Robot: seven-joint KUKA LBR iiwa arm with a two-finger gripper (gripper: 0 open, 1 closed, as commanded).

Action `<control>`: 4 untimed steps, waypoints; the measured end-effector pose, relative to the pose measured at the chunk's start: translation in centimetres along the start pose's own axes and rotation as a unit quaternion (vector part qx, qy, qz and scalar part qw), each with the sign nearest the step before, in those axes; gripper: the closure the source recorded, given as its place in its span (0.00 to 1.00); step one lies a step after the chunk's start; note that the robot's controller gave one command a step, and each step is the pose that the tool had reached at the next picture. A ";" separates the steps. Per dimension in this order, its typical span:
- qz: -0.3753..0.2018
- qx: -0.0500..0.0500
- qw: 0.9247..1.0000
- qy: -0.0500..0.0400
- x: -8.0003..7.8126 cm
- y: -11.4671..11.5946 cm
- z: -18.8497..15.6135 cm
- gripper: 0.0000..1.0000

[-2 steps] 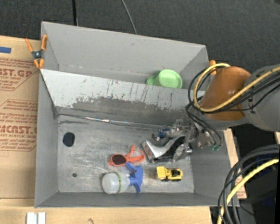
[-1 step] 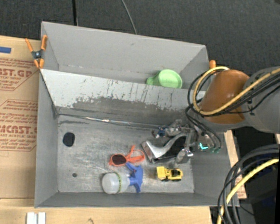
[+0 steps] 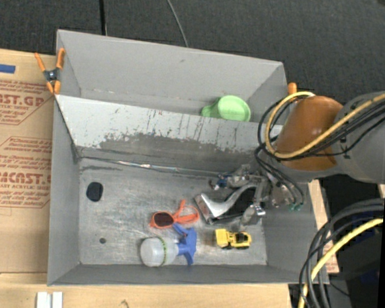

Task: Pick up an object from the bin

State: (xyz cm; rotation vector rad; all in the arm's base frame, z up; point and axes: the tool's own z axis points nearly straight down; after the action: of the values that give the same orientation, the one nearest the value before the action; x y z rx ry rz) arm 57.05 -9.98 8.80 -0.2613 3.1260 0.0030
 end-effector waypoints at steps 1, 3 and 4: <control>0.013 0.000 1.000 0.001 -0.4 0.1 0.8 0.00; -0.018 0.003 1.000 0.007 -1.4 0.2 0.7 0.00; -0.031 0.001 0.999 0.006 -1.6 0.1 0.8 0.00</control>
Offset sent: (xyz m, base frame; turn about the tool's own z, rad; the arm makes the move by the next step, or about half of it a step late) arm 0.0161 0.0069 -0.0177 -0.0238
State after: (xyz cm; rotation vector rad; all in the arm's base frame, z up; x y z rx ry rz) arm 58.64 -9.59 7.99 -0.3610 3.1282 -0.0030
